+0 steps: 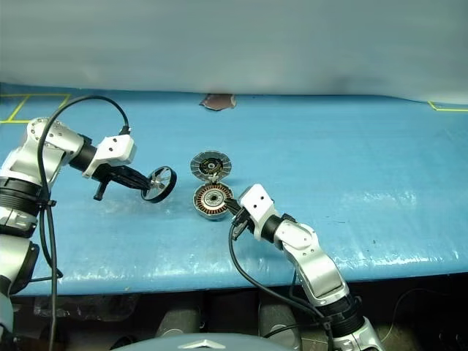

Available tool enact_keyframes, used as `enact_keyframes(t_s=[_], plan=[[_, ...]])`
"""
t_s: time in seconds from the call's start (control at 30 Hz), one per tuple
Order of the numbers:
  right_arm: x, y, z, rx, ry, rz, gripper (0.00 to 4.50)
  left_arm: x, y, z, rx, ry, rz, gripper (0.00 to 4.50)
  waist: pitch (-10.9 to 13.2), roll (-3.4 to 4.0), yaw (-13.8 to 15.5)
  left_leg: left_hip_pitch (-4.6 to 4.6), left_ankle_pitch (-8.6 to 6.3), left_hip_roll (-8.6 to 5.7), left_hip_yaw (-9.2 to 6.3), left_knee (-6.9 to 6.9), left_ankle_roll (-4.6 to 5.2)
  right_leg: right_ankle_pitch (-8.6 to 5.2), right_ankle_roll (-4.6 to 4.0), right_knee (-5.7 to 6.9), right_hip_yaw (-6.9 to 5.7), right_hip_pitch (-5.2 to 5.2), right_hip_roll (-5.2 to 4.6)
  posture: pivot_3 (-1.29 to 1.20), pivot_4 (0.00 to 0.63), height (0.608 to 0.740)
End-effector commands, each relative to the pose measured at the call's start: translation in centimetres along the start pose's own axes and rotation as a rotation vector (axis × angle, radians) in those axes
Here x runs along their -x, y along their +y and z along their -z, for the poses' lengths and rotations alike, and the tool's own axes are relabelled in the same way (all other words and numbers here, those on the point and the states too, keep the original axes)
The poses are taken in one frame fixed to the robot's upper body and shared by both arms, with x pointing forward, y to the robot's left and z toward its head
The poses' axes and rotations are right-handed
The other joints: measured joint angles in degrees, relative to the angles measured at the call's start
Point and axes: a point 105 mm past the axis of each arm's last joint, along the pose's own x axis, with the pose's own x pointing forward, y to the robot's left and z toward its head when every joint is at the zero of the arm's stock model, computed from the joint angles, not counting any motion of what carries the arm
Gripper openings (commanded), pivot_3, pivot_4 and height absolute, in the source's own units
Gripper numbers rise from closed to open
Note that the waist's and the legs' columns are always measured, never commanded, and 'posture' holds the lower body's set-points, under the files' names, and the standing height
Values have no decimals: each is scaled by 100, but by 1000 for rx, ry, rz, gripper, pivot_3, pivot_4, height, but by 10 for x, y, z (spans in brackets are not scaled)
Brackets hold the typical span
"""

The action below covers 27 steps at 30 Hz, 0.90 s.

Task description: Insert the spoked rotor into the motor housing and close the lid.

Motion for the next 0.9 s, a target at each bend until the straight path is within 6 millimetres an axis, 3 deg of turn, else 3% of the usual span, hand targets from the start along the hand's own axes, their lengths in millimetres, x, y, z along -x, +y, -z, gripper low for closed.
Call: enact_keyframes(t_s=[0.03, 0.23, 0.5, 0.9], plan=[[-1, 0, -12, 28, -44, -10, 0, 10, 8, -28, -102, -40, -21, 47, 0, 0, 1, 0, 0, 0, 0, 0, 0, 0, 0, 0, 0, 0, 0, 0, 150, 740], [-1, 1, -10, 35, -36, -16, 0, 0, 10, -59, -195, -101, 17, 47, 0, 0, -1, -2, 0, 0, 0, 0, 0, 0, 0, 0, 0, -1, 1, 0, 150, 740], [-1, 4, -11, 30, -38, -24, 0, -17, 11, -85, -249, -119, 86, 47, 0, 0, -10, -1, 0, 0, 0, 0, 0, 0, 0, 0, 1, -1, 2, 0, 150, 740], [5, 2, -8, 22, -35, 12, 0, -36, 16, -92, -305, -50, 147, 47, 0, -1, -26, -3, 0, -1, 0, 0, 1, 0, 0, 0, 2, -2, 3, 0, 150, 740]])
